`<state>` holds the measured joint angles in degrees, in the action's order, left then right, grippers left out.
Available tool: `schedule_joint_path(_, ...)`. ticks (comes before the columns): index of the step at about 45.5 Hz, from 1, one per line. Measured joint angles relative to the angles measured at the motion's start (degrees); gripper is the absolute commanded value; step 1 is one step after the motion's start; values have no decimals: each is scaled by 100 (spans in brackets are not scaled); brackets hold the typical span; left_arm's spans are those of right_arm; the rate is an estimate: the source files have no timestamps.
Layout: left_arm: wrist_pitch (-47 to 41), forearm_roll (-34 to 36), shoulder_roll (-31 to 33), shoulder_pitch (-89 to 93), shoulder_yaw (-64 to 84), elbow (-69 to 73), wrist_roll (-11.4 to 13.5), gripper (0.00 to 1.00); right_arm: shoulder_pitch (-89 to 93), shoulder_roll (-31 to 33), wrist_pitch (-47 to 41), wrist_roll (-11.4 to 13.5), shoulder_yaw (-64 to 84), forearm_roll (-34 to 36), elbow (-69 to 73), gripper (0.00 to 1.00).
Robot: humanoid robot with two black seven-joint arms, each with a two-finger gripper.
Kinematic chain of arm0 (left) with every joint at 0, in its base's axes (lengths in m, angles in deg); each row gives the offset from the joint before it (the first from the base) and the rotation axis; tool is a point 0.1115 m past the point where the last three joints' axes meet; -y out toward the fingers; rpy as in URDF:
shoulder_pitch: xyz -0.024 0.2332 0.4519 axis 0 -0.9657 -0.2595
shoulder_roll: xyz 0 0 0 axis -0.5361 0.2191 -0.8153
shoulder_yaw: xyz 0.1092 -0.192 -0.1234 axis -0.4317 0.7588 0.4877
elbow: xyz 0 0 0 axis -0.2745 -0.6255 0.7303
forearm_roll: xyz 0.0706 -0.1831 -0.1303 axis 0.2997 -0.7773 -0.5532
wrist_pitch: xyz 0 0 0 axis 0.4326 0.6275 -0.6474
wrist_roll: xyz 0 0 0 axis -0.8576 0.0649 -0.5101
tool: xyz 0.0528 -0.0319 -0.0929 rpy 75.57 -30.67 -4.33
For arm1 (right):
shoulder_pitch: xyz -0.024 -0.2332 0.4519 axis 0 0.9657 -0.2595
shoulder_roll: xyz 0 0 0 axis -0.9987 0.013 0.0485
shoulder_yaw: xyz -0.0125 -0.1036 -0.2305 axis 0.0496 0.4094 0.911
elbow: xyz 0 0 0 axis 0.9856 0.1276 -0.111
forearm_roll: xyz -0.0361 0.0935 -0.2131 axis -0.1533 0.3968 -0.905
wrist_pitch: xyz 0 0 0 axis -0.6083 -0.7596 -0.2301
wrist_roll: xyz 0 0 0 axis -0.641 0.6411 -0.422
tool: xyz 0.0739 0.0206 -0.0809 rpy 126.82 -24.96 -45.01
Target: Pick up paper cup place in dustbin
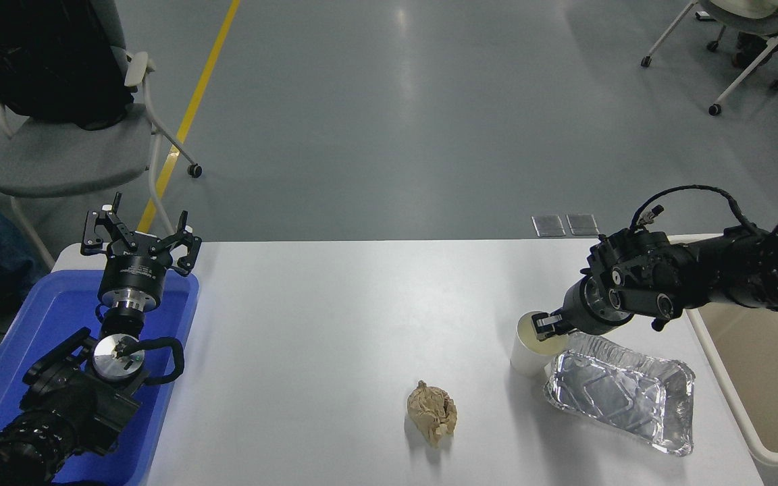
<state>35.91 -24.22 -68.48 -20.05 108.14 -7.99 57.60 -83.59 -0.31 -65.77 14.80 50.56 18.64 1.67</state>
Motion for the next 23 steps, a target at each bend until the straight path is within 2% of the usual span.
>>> schedule_joint_path(23, -2, 0, 1, 0, 0, -1, 0, 99, -314, 96, -195, -112, 24, -68, 368, 0)
